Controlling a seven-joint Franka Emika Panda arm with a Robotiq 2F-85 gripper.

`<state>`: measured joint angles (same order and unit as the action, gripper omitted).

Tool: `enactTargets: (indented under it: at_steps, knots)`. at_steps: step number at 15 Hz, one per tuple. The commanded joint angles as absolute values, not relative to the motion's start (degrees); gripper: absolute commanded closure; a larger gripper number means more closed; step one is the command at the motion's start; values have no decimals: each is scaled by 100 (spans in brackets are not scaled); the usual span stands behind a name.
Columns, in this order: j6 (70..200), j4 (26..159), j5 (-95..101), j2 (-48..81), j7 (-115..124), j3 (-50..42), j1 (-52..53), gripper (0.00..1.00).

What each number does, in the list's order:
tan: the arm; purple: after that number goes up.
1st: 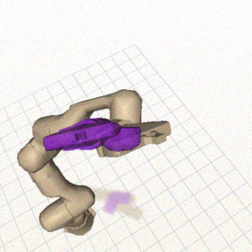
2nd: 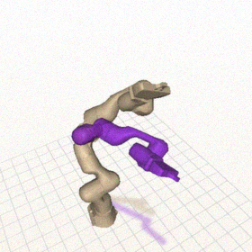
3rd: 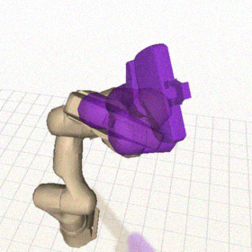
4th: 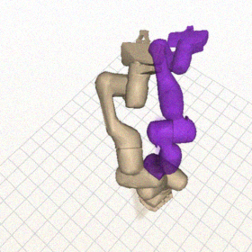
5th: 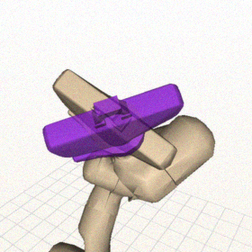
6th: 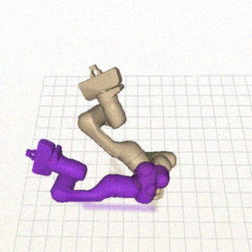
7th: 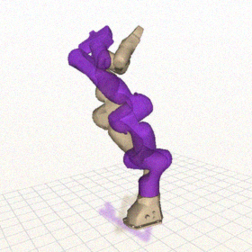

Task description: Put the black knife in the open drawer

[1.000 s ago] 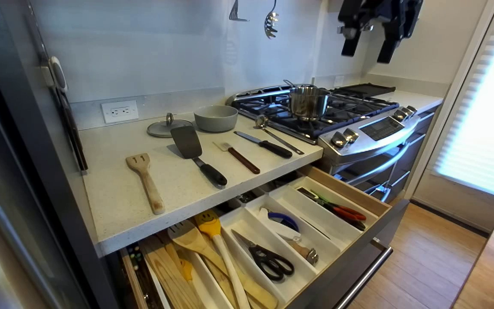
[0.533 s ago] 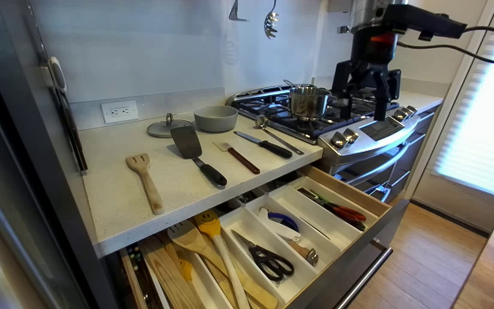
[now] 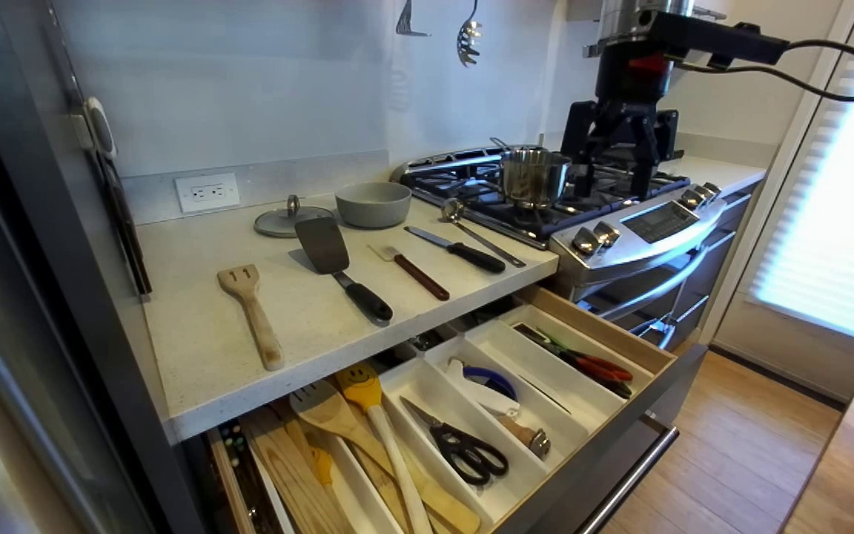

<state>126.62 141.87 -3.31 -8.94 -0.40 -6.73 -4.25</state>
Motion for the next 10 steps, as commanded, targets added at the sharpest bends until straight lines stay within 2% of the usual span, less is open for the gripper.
enactTargets:
  at_steps: [1, 5, 10]
  knots:
    - [13915, 14154, 644, -445, 191, -573, -597, 0]
    - [15629, 13658, 1049, 716, 368, -702, -700, 0]
    - [15901, 12539, 479, 2140, 149, -589, -649, 0]
